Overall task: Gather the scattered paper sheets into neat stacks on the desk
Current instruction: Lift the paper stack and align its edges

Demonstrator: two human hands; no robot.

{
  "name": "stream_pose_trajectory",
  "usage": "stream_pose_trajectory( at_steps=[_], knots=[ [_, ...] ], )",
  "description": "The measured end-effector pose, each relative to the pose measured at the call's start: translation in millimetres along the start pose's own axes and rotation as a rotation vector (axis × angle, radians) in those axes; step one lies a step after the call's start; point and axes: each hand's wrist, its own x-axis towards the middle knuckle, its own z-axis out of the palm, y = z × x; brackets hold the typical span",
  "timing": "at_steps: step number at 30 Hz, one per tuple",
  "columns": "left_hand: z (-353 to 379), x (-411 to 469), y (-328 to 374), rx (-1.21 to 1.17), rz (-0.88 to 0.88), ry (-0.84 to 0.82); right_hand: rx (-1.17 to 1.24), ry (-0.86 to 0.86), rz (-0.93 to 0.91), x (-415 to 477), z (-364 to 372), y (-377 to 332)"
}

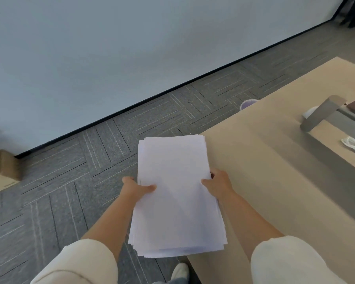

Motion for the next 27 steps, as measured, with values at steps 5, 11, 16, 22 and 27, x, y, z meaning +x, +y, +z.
stream_pose_trajectory(
  at_steps=[5, 11, 16, 22, 27],
  knots=[
    [-13, -11, -7, -0.198, 0.012, -0.241, 0.028, 0.009, 0.011, -15, 4, -2],
    [-12, -40, 8, -0.246, 0.219, -0.415, 0.054, 0.015, -0.033, -29, 5, -1],
    [-14, -72, 34, -0.152, 0.517, -0.584, 0.541, 0.026, -0.144, -50, -48, -3],
    [19, -109, 68, -0.066, 0.718, -0.664, 0.803, 0.034, -0.300, -100, -137, 2],
    [65, -150, 80, -0.073, 0.838, -0.565, 0.786, 0.333, -0.466, -143, -182, 5]
  ],
)
